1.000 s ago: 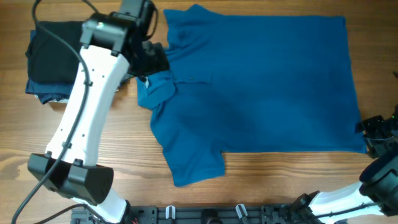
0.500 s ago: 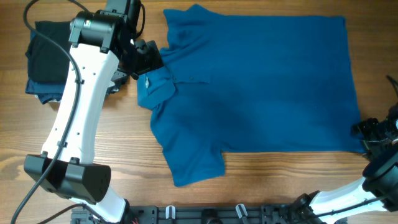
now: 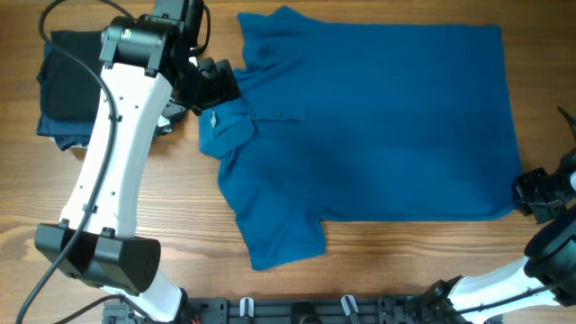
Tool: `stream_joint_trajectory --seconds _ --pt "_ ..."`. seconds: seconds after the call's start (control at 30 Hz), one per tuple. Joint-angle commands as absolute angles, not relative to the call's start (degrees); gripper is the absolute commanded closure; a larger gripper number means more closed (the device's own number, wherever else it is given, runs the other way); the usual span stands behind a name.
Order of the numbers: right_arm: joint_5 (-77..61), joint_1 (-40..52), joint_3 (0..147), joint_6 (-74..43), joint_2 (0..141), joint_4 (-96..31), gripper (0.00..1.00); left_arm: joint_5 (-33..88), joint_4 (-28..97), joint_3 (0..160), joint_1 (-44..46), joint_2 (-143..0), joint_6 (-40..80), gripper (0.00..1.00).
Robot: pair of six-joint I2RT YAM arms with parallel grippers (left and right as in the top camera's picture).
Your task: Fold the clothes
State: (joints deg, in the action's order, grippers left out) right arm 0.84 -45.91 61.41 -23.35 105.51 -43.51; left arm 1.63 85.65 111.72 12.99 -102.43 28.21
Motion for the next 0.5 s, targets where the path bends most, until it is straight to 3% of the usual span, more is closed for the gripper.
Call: stream_joint_trajectory --seconds 0.0,0.23,0.47 --pt "0.1 -46.3 59.1 -23.4 107.8 -43.5 0.96 6.2 85.3 111.6 12.4 -100.9 27.2 0.00" --pt "-1.6 -46.3 59.1 -24.1 107.8 -41.6 0.96 9.0 90.0 108.6 12.8 -100.9 27.2 0.05" --pt "-1.6 -46.3 59.1 -24.2 107.8 -41.4 0.96 12.6 88.1 93.1 15.7 -94.1 28.8 0.08"
